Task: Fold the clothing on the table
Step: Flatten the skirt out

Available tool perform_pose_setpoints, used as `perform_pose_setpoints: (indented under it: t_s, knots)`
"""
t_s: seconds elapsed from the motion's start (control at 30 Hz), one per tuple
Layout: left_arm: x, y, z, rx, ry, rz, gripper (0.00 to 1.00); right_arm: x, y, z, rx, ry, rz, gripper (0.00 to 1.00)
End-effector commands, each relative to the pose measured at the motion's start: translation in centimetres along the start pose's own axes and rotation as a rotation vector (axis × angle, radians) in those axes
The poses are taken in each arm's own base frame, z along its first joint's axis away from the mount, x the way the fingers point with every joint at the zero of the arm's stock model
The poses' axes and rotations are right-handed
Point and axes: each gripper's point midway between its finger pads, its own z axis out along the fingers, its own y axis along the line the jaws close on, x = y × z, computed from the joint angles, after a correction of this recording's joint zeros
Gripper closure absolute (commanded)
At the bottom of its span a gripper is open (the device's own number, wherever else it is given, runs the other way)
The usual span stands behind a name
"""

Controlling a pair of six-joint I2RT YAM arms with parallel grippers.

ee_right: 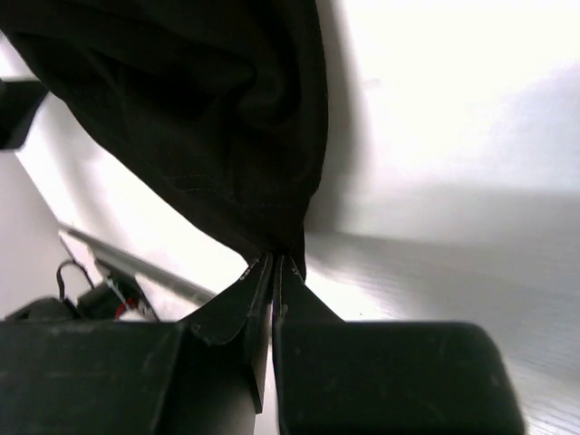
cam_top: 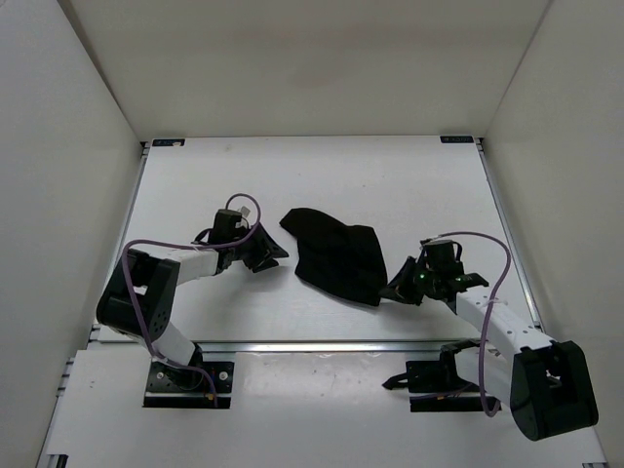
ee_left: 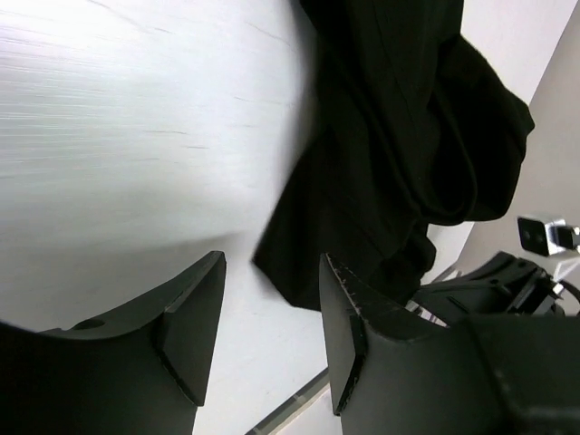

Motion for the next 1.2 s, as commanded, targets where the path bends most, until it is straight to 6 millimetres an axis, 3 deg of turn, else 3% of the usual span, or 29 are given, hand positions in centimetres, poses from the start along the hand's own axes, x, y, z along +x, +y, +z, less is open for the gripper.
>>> perform_pose_setpoints:
  t_s: [0.0, 0.23, 0.3, 0.43, 0.47, 0.5, 0.53, 0.57, 0.6, 0.63, 0.7, 0.77, 0.8, 0.87, 0.9, 0.93, 0.97, 1.07, 1.17]
  knots:
    - [0.3, -2.9, 0.9, 0.059, 0.008, 0.070, 0.43, 0.7, 1.6, -0.1, -0.093, 0.049, -0.021, 1.00]
    - [2.8, -4.2, 3.1, 0.040, 0.059, 0.139, 0.42, 0.9, 1.7, 0.3, -0.094, 0.058, -0.021, 1.00]
    - [3.5, -2.9, 3.7, -0.031, 0.103, 0.137, 0.41, 0.5, 1.5, 0.3, -0.086, 0.042, -0.016, 1.00]
    - [3.8, -2.7, 3.6, -0.046, 0.081, 0.140, 0.37, -0.1, 1.8, 0.1, -0.100, 0.028, -0.026, 1.00]
    - [4.1, -2.5, 4.0, -0.050, 0.096, 0.136, 0.44, 0.0, 1.8, 0.2, -0.096, 0.031, -0.026, 1.00]
    - [3.6, -3.1, 4.3, -0.036, 0.095, 0.158, 0.60, -0.1, 2.0, 0.1, -0.103, 0.031, -0.030, 1.00]
    - [3.1, -3.5, 4.8, -0.029, 0.099, 0.159, 0.91, -0.3, 2.3, 0.1, -0.104, 0.024, -0.033, 1.00]
    - [2.7, -4.3, 5.2, -0.015, 0.101, 0.162, 1.00, -0.6, 2.9, 0.0, -0.120, 0.025, -0.051, 1.00]
    - [2.3, -4.7, 5.1, -0.008, 0.098, 0.160, 1.00, -0.6, 3.2, 0.0, -0.122, 0.031, -0.063, 1.00]
    - [1.0, -6.3, 4.8, 0.027, 0.069, 0.177, 1.00, -1.5, 4.3, -0.2, -0.134, 0.020, -0.100, 1.00]
    - [-1.8, -8.5, 3.4, 0.035, 0.032, 0.176, 1.00, -3.4, 6.1, -1.0, -0.148, 0.007, -0.150, 1.00]
    - [-7.3, -13.6, 0.7, 0.112, -0.061, 0.205, 1.00, -7.6, 10.9, -3.2, -0.228, -0.068, -0.247, 1.00]
    - [-8.5, -14.5, -0.7, 0.117, -0.068, 0.197, 1.00, -8.2, 11.7, -3.6, -0.236, -0.056, -0.249, 1.00]
    - [-13.5, -20.5, -5.5, 0.209, -0.194, 0.243, 1.00, -12.5, 17.1, -7.4, -0.305, -0.171, -0.331, 1.00]
    - [-13.8, -21.1, -6.7, 0.210, -0.193, 0.240, 1.00, -13.2, 17.5, -7.8, -0.293, -0.172, -0.330, 1.00]
    - [-15.5, -23.8, -9.1, 0.259, -0.247, 0.263, 1.00, -14.6, 19.7, -9.5, -0.317, -0.224, -0.367, 1.00]
    - [-16.2, -25.1, -10.9, 0.275, -0.267, 0.273, 1.00, -15.4, 20.9, -10.7, -0.328, -0.245, -0.374, 1.00]
    - [-15.6, -26.7, -13.8, 0.313, -0.275, 0.286, 1.00, -15.7, 22.8, -12.6, -0.373, -0.267, -0.390, 1.00]
    - [-14.1, -26.1, -15.1, 0.342, -0.254, 0.257, 1.00, -14.3, 23.8, -13.9, -0.408, -0.270, -0.409, 1.00]
